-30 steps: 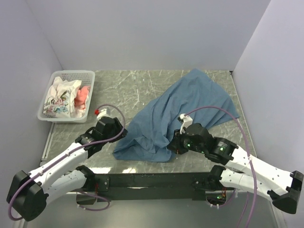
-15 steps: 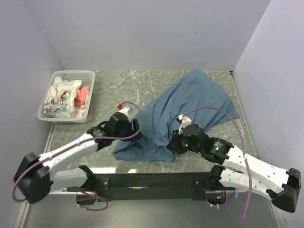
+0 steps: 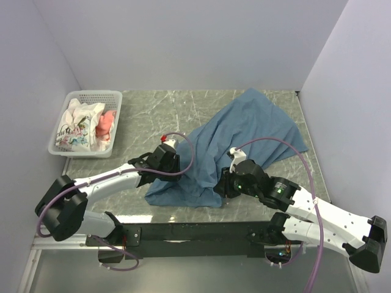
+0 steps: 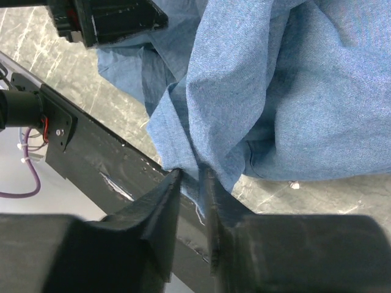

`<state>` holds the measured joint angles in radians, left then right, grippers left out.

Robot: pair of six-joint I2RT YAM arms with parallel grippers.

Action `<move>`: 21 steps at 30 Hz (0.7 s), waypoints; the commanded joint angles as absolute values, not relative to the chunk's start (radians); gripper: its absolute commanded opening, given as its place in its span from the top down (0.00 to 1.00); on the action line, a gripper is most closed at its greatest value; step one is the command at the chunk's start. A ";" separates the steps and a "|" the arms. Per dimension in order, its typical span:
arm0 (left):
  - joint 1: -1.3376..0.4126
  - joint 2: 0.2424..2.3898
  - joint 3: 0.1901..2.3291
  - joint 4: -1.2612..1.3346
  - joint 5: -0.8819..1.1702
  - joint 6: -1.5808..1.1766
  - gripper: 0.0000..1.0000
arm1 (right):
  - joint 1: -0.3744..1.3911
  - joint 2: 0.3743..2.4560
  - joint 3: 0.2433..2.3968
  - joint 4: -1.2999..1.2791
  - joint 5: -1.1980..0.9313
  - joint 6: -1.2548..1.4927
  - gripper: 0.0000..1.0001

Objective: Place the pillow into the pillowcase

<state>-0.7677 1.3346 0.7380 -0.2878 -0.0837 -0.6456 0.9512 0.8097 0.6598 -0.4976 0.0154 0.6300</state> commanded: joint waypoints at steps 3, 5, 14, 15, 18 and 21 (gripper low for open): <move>-0.772 1.378 0.742 -0.224 -0.073 -0.656 0.98 | 0.950 0.802 0.693 -0.503 0.141 0.641 0.60; -0.770 1.353 0.739 -0.242 -0.115 -0.678 0.99 | 0.962 0.767 0.712 -0.525 0.182 0.649 0.55; -0.752 1.321 0.744 -0.221 -0.106 -0.749 0.99 | 1.234 0.901 0.853 -0.390 0.257 0.595 0.50; -0.752 1.324 0.747 -0.221 -0.106 -0.753 0.99 | 1.259 0.937 0.862 -0.370 0.265 0.585 0.50; -0.750 1.333 0.750 -0.213 -0.094 -0.758 0.99 | 1.331 1.102 0.890 -0.295 0.258 0.542 0.50; -0.746 1.338 0.750 -0.210 -0.083 -0.764 0.99 | 1.362 1.253 0.908 -0.215 0.241 0.502 0.54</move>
<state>-0.7528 1.3346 0.7349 -0.2474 -0.1005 -0.7425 1.3220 1.0912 0.8856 -0.3328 0.2192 0.5720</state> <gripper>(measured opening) 0.022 0.493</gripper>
